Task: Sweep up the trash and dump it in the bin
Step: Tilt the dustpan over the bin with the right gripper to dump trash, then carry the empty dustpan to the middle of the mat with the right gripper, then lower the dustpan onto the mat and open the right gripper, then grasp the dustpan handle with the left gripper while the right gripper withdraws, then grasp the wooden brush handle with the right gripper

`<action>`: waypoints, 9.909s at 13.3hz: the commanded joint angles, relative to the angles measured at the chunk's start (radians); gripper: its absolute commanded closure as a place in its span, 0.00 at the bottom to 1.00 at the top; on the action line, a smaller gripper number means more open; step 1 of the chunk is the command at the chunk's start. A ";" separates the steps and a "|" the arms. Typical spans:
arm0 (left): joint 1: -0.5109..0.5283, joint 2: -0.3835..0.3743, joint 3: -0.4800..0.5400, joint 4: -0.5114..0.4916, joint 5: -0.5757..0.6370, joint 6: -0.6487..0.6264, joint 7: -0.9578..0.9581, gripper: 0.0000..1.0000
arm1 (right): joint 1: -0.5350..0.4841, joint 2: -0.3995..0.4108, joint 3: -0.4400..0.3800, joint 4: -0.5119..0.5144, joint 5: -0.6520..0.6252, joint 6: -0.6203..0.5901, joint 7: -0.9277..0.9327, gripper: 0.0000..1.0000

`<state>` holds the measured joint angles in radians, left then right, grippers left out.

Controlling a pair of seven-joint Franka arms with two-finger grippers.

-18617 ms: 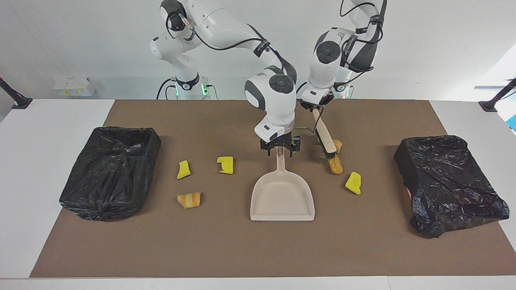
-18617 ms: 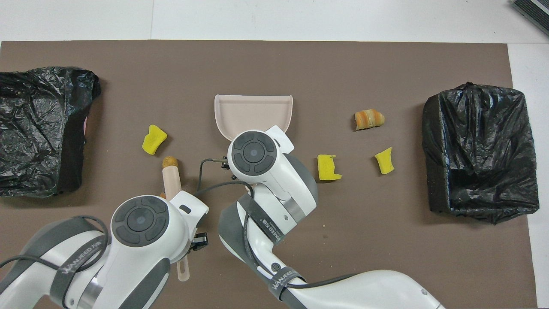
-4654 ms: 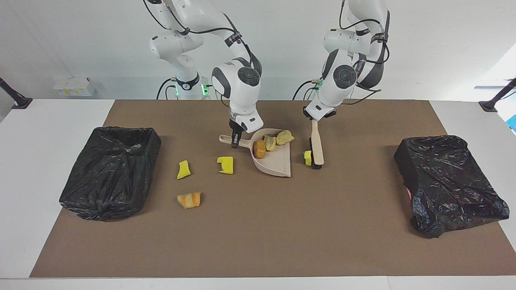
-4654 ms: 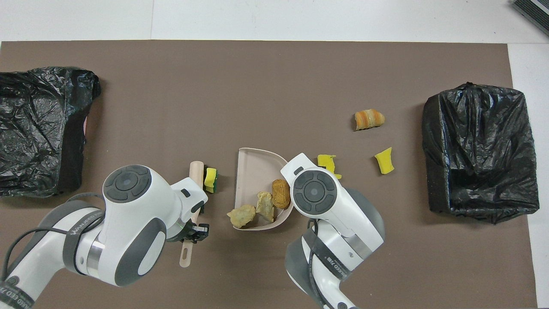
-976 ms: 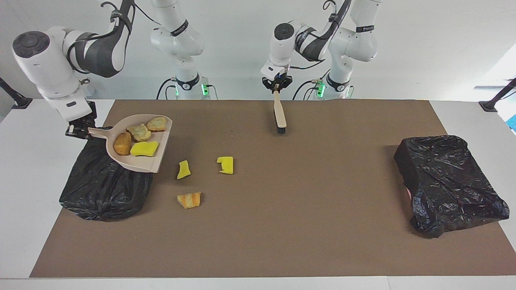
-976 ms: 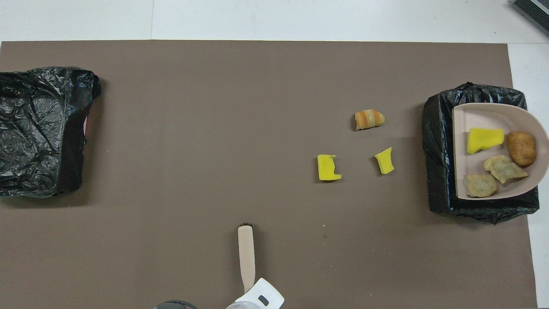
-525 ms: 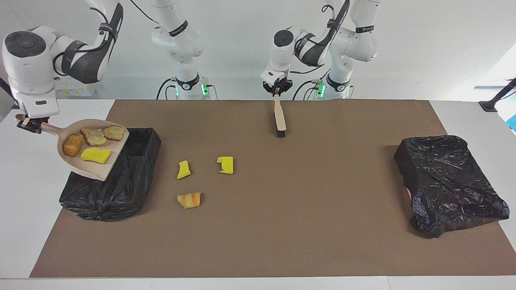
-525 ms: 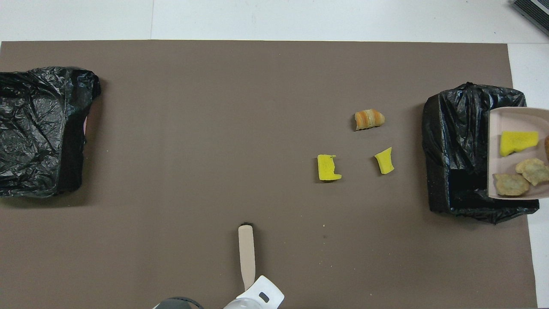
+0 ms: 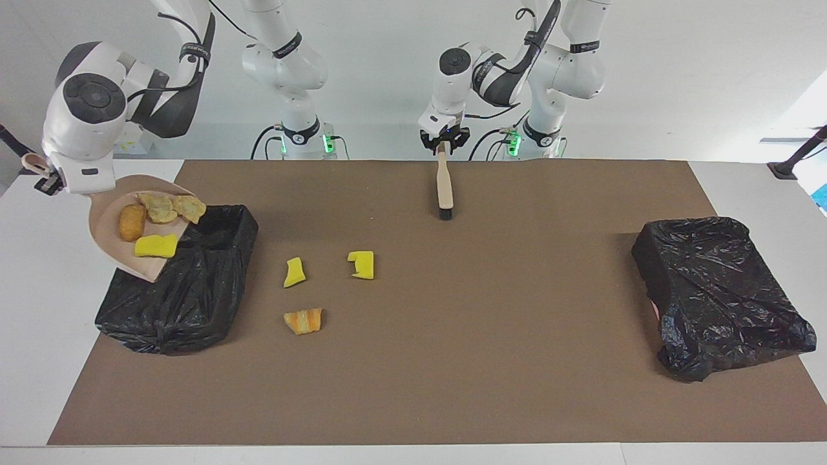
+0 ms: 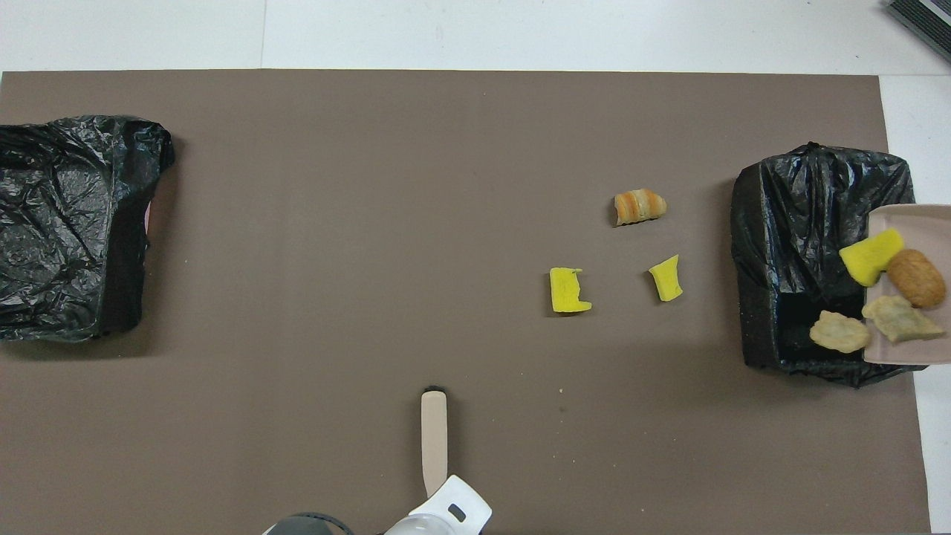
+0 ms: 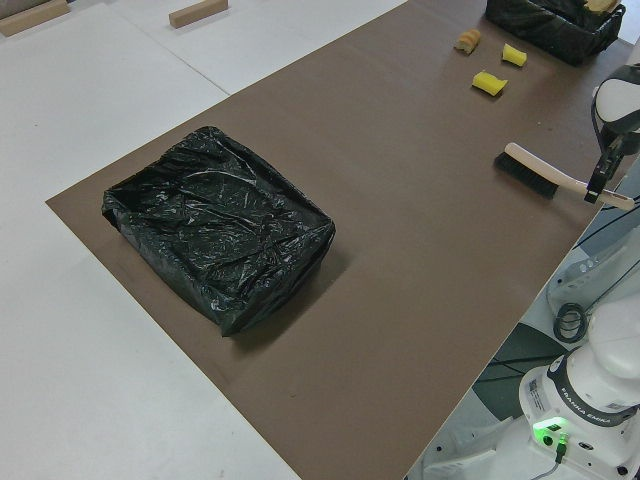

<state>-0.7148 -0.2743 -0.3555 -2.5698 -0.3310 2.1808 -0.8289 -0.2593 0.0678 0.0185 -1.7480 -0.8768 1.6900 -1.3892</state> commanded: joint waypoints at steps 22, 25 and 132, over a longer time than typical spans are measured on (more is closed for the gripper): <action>0.722 0.133 0.021 0.654 0.294 -0.449 0.720 0.00 | 0.032 -0.057 0.049 0.024 0.587 -0.081 0.500 1.00; 0.796 0.133 0.024 0.753 0.296 -0.544 0.838 0.00 | 0.055 -0.080 0.089 -0.013 0.646 -0.084 0.669 1.00; 0.092 0.592 0.342 0.859 0.395 -0.155 0.530 0.90 | 0.694 -0.224 0.086 -0.430 0.704 0.039 1.882 1.00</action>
<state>-0.6217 0.3807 -0.0232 -1.7017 0.0550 2.1075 -0.4148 0.4716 -0.1882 0.0929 -2.2175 -0.1307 1.7445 0.5257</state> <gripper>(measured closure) 0.692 0.744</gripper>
